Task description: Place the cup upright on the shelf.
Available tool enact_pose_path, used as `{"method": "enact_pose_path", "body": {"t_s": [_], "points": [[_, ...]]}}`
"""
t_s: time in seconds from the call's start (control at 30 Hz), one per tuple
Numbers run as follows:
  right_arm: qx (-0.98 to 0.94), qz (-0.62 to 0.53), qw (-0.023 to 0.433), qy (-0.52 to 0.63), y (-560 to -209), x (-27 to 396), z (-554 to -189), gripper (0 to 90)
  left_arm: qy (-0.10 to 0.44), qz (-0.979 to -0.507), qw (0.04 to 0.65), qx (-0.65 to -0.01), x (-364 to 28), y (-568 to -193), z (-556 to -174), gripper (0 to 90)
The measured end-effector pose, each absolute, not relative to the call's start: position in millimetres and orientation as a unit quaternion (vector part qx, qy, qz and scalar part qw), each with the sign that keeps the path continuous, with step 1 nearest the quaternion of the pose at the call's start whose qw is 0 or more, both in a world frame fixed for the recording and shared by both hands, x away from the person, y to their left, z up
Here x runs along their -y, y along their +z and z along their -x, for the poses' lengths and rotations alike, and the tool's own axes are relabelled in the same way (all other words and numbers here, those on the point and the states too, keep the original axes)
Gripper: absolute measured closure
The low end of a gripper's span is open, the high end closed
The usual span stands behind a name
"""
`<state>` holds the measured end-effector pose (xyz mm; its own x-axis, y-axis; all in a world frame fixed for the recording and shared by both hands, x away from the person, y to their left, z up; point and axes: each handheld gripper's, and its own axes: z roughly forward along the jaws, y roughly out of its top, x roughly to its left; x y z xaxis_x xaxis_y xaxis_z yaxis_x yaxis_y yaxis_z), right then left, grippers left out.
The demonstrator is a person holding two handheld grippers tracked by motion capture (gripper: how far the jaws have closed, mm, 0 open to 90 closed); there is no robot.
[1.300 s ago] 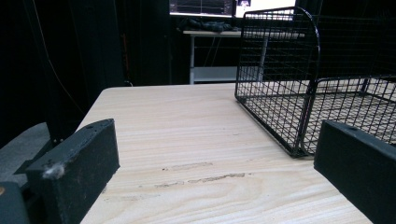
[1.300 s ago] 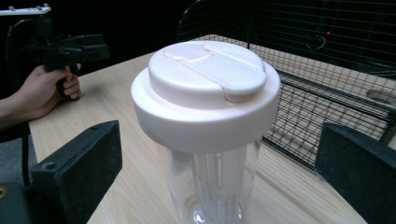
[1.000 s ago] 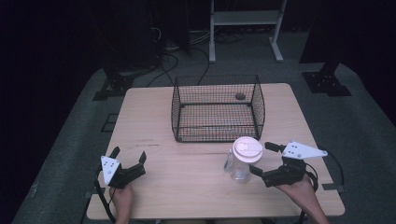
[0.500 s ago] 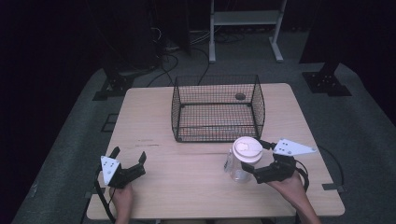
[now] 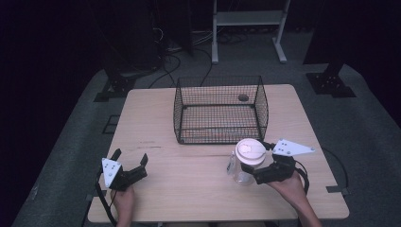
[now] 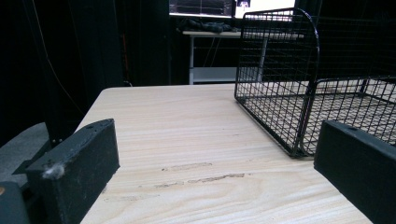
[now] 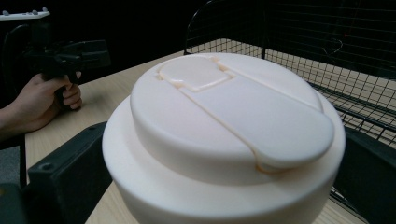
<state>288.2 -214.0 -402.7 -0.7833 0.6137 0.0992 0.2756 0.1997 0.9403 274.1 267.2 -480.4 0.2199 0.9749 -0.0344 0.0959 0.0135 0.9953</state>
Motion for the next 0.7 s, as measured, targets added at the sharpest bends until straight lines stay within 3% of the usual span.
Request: {"method": "enact_pose_path", "body": {"t_s": [0.7], "points": [[-0.768,-0.287,0.154,0.552,-396.8,208.4,-287.8,3.9,0.412,-0.57,0.535,-0.469,-267.0,-480.4,-274.1,0.0]]}}
